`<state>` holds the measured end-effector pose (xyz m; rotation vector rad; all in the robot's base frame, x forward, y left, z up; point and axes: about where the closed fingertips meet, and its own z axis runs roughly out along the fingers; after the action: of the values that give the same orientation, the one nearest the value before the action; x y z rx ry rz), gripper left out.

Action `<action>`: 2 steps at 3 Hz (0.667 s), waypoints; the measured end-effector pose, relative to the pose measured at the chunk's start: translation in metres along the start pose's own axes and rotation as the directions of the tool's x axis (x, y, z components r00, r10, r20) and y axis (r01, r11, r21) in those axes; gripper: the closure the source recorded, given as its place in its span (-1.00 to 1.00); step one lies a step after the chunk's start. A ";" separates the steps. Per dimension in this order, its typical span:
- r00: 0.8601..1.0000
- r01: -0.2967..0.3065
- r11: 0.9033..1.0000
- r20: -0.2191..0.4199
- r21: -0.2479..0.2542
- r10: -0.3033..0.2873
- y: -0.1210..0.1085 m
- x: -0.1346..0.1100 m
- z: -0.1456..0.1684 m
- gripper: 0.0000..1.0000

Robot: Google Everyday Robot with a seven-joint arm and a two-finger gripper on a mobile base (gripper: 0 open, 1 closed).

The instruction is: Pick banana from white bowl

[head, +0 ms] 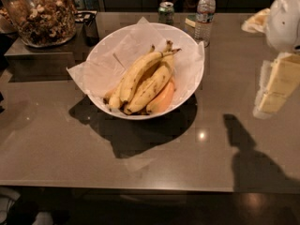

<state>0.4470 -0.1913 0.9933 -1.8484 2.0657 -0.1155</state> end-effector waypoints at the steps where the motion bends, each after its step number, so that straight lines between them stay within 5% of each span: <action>1: 0.966 0.252 0.967 0.052 0.047 -0.254 -0.013 -0.055 -0.012 -1.00; 2: 0.916 0.393 0.915 0.050 0.094 -0.398 -0.016 -0.092 -0.021 -1.00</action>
Offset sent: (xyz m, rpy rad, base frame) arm 0.0200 0.1225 0.0525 -0.1267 -0.2174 0.5471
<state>0.4621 -0.1079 1.0369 -2.1622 1.5902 -0.2343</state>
